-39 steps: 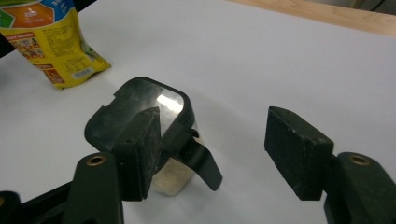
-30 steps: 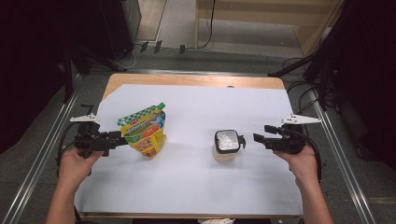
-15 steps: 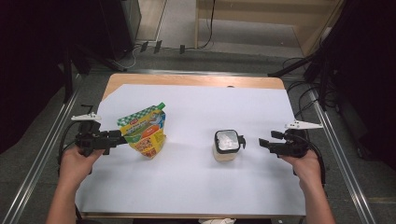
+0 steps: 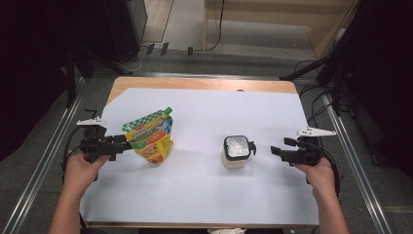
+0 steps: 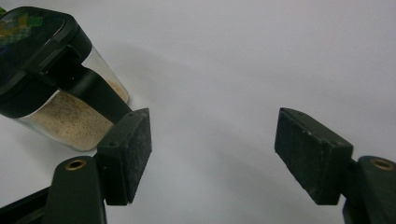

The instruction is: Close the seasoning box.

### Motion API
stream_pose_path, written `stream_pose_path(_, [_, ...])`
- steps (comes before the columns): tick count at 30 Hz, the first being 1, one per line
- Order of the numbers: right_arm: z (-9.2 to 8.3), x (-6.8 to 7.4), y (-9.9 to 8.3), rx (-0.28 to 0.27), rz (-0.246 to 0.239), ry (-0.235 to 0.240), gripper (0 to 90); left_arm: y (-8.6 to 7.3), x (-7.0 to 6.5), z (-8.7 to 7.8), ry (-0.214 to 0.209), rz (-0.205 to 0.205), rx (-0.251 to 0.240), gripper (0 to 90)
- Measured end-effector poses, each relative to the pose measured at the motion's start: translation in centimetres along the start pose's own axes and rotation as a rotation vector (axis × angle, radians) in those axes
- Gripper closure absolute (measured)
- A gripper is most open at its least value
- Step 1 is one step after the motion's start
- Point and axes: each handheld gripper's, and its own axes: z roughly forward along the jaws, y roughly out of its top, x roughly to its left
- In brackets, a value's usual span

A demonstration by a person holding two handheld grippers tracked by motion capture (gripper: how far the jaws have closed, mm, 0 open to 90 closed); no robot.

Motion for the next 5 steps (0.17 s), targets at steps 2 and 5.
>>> stream_pose_path(2, [-0.01,-0.01,-0.02,-0.001,-0.001,-0.002,28.6,0.00,0.02,0.08,0.005,0.005,0.001,35.0])
stream_pose_path(5, [0.01,-0.04,0.00,-0.002,0.000,-0.001,28.6,0.00,0.01,0.22,0.005,0.008,0.002,34.3])
